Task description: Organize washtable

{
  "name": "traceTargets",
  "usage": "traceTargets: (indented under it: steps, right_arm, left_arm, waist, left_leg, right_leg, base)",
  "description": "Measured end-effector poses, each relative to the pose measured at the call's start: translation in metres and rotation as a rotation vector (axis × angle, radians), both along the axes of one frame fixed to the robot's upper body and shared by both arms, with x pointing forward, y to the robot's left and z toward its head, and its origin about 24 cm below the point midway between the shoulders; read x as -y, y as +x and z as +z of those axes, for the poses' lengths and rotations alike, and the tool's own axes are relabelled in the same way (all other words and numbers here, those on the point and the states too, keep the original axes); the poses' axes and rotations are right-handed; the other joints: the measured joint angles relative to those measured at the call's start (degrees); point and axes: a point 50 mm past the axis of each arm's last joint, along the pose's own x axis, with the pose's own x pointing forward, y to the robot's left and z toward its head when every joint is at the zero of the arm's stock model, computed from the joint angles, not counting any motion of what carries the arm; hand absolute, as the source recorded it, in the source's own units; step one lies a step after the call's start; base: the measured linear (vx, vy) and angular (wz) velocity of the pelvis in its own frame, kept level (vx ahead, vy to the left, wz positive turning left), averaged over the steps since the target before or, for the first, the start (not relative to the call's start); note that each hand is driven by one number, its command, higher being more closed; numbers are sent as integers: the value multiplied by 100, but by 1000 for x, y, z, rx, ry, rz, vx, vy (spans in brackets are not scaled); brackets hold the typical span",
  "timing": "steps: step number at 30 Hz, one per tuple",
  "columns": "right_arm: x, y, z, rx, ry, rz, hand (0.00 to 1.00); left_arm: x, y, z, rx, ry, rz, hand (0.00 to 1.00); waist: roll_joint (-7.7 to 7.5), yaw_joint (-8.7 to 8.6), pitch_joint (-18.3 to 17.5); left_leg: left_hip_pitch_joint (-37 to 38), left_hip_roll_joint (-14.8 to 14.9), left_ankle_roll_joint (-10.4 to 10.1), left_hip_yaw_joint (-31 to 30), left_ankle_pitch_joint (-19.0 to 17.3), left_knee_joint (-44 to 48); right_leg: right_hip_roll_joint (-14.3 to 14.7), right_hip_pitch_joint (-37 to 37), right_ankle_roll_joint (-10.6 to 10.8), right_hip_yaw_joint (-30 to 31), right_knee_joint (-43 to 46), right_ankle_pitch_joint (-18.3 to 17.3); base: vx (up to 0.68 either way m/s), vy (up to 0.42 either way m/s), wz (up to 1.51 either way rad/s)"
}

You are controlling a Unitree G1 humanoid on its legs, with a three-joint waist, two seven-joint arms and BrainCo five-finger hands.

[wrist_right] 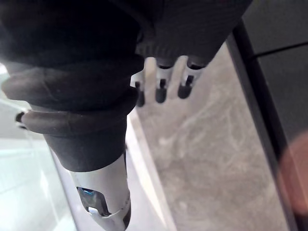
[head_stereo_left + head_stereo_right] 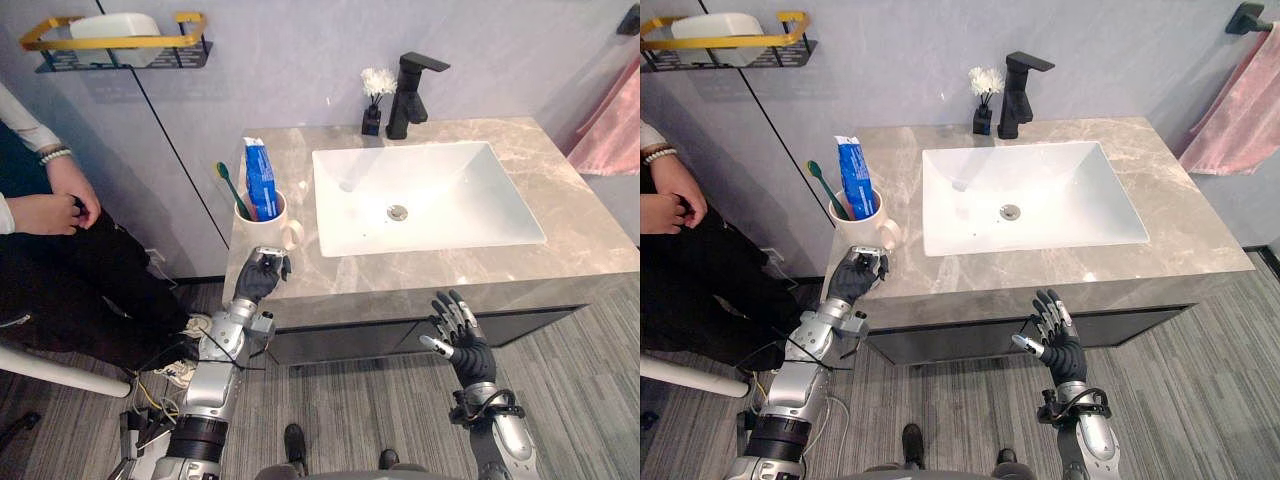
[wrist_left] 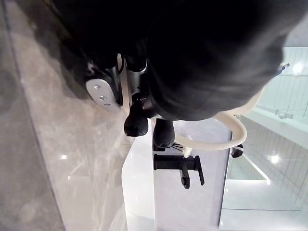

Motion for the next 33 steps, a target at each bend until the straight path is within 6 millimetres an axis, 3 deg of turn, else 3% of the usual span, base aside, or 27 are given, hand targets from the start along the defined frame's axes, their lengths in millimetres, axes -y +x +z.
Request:
traceTargets:
  steps: [18,26,33]
  right_arm:
    - [-1,-1,7,33,-11,29,0]
    - [-1,-4,8,36,-15,44,0]
    - [4,-4,22,84,-66,65,0]
  left_arm:
    - [-21,43,32,65,182,18,100]
    - [-45,71,70,126,286,87,100]
    - [-48,91,97,161,336,113,100]
  waist:
    - [-14,-81,180]
    - [-45,-151,412]
    - [-52,-145,578]
  left_leg:
    - [-109,11,20,155,-15,1]
    - [-227,77,20,322,-12,3]
    - [-331,121,11,390,-2,2]
  right_leg:
    - [6,-197,-10,154,4,38]
    - [63,-370,-29,330,5,118]
    - [84,-519,-50,435,3,160]
  base:
    - [15,9,-4]
    - [7,7,-11]
    - [5,1,-7]
